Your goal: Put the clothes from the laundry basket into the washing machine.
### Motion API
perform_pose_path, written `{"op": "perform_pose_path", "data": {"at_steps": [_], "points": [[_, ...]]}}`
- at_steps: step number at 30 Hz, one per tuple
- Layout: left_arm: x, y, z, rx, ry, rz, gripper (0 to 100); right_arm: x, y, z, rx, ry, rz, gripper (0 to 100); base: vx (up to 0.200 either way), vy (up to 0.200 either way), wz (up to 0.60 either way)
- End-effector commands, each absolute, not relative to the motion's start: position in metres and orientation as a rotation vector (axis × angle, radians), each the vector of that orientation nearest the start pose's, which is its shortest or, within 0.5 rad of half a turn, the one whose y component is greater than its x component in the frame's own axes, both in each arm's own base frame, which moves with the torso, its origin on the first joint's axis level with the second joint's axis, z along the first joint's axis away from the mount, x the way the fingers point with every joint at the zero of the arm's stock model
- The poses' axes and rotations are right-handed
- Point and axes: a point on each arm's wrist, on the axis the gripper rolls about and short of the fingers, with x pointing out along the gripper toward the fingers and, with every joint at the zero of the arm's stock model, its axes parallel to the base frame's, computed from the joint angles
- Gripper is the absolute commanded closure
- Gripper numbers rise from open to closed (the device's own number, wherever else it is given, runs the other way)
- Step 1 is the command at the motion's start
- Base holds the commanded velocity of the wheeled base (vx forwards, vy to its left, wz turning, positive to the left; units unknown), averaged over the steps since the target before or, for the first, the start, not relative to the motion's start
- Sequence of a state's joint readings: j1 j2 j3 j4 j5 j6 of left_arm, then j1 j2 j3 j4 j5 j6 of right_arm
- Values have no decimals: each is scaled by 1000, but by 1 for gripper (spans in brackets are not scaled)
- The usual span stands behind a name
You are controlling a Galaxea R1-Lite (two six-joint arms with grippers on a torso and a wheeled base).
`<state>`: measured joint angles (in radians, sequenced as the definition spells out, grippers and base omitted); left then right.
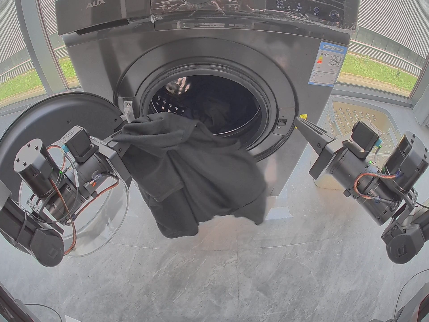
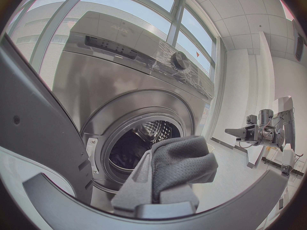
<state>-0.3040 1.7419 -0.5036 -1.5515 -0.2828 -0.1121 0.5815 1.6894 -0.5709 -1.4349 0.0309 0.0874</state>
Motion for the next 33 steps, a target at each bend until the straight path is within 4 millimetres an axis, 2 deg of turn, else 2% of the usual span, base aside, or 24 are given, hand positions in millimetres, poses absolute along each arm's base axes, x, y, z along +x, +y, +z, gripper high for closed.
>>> {"op": "perform_pose_path", "data": {"at_steps": [1,10,18,19,27,32,33], "points": [[261,-87,190,-112,-298,-594,100,231,155,208,174,-289,627,100,0,0,0],[256,-94,189,-115,-291,-623,100,230,156,202,168,-263,632,100,0,0,0],[252,-100,195,-119,-317,-655,100,235,161,178,143,-175,637,100,0,0,0],[251,-100,196,-117,-319,-657,100,235,162,177,142,-168,638,0,0,0,0],[245,-111,205,-126,-351,-707,100,233,163,157,144,-82,648,0,0,0,0],[244,-128,210,-138,-373,-765,100,234,180,142,122,-34,704,0,0,0,0],[243,-134,212,-142,-376,-786,100,233,191,136,115,-16,746,0,0,0,0]]}}
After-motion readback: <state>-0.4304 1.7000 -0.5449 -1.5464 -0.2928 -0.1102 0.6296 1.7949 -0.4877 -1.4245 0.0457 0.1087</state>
